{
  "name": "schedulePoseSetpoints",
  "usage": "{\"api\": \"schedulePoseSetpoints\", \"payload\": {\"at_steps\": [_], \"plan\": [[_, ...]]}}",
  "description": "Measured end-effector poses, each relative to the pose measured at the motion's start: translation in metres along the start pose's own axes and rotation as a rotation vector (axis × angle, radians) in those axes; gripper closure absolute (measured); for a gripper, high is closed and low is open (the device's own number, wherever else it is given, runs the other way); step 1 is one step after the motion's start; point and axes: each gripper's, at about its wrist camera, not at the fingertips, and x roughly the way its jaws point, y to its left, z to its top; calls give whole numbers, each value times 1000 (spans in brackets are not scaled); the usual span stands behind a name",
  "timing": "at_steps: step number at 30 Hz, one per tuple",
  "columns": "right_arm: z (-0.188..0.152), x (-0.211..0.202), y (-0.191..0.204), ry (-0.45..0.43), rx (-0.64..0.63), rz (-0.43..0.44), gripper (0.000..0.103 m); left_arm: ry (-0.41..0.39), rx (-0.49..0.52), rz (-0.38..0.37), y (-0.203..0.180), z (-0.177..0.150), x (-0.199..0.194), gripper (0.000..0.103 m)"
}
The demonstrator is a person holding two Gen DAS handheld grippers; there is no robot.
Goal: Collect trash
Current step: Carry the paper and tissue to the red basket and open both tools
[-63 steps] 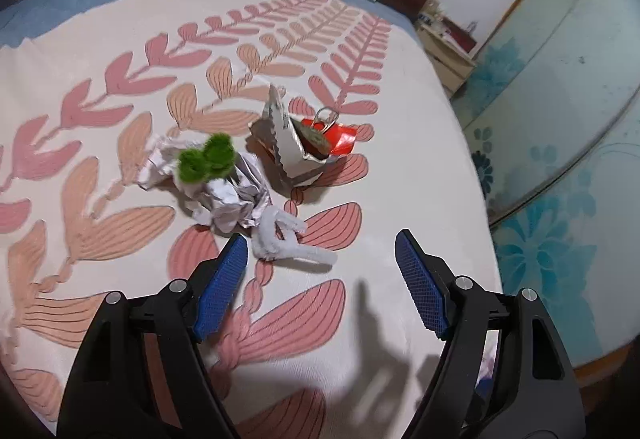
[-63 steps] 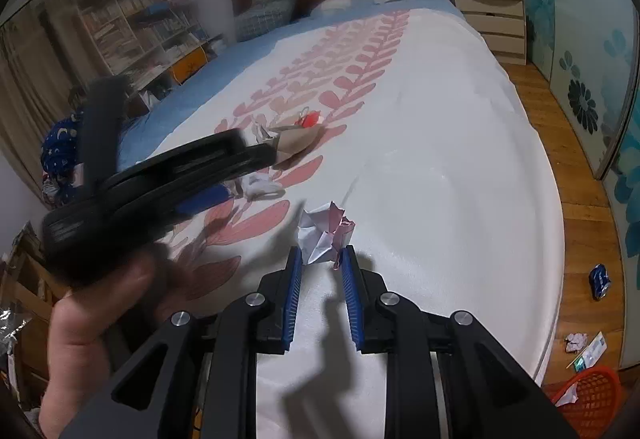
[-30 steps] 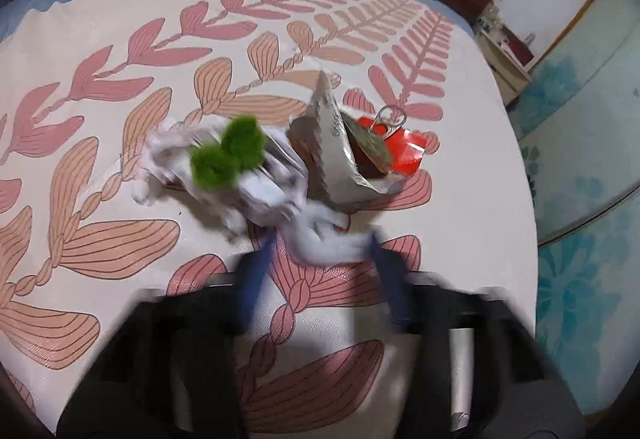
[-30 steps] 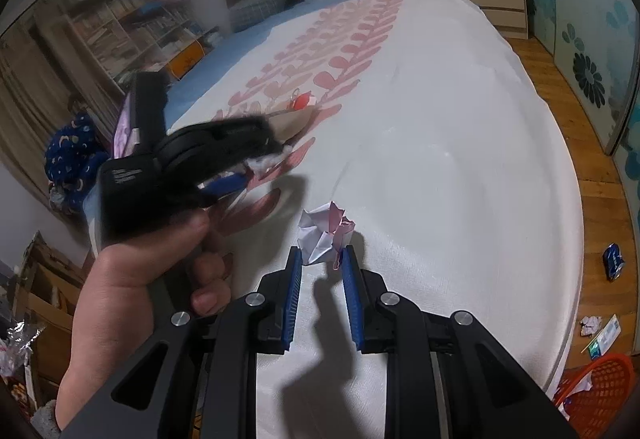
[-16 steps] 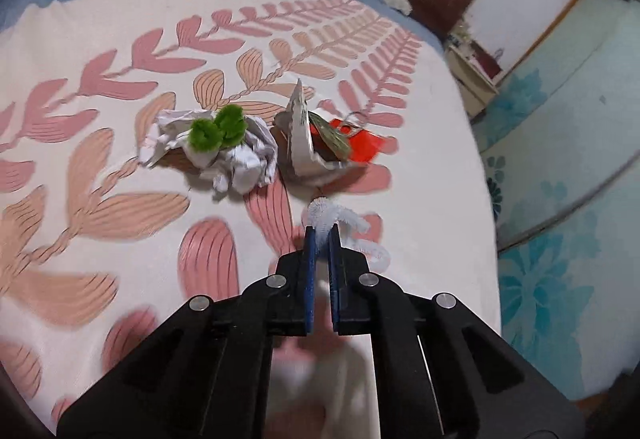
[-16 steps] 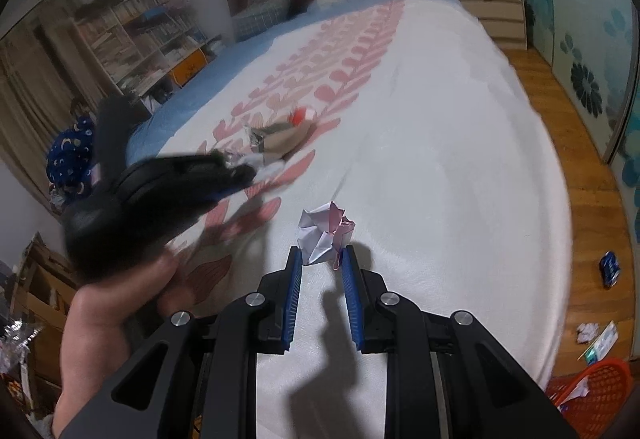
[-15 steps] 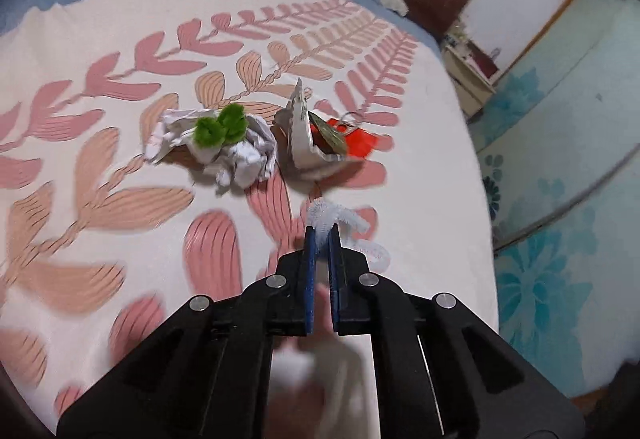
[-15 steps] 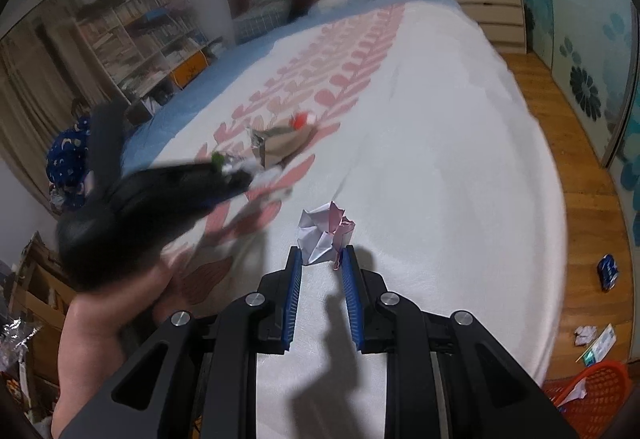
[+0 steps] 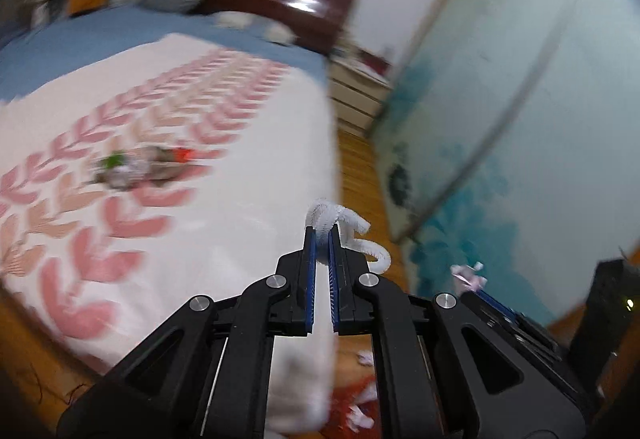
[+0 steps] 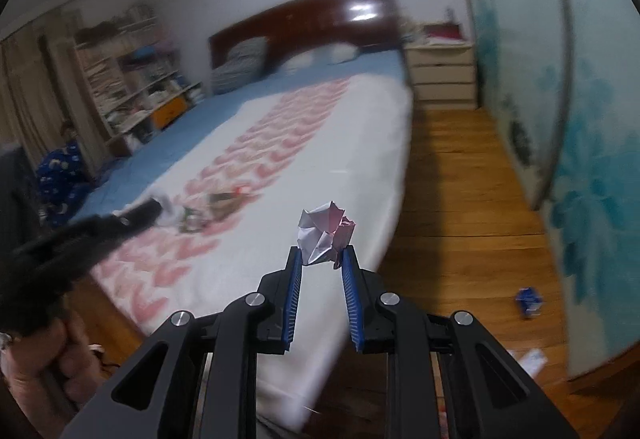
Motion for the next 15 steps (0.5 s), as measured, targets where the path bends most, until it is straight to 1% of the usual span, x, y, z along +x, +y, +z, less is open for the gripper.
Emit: {"api": "schedulePoseSetpoints", "payload": {"at_steps": [3, 4, 5, 7, 8, 9, 10, 11, 13, 14, 15], "plan": [[-18, -32, -54, 19, 4, -94, 81, 65, 88, -86, -63, -20, 16, 97], [-27, -41, -77, 35, 12, -132, 81, 95, 116, -113, -84, -30, 25, 97], [-37, -47, -98, 61, 17, -175, 81, 119, 131, -130, -97, -37, 32, 97], [-57, -54, -134, 102, 37, -244, 81, 204, 165, -165, -129, -60, 60, 97], [-70, -56, -156, 139, 53, -287, 81, 236, 171, -173, -137, -68, 70, 97], [-82, -57, -176, 173, 76, -321, 81, 288, 179, -182, -149, -81, 87, 97], [-90, -57, -190, 195, 95, -341, 81, 323, 184, -183, -156, -90, 97, 97], [-102, -57, -207, 230, 119, -365, 81, 382, 197, -182, -167, -107, 116, 97], [-121, -55, -229, 276, 153, -382, 81, 442, 220, -176, -176, -126, 136, 97], [-131, -54, -239, 298, 171, -388, 81, 495, 237, -174, -183, -143, 151, 97], [-140, -52, -248, 315, 191, -385, 81, 526, 246, -171, -188, -153, 159, 97]]}}
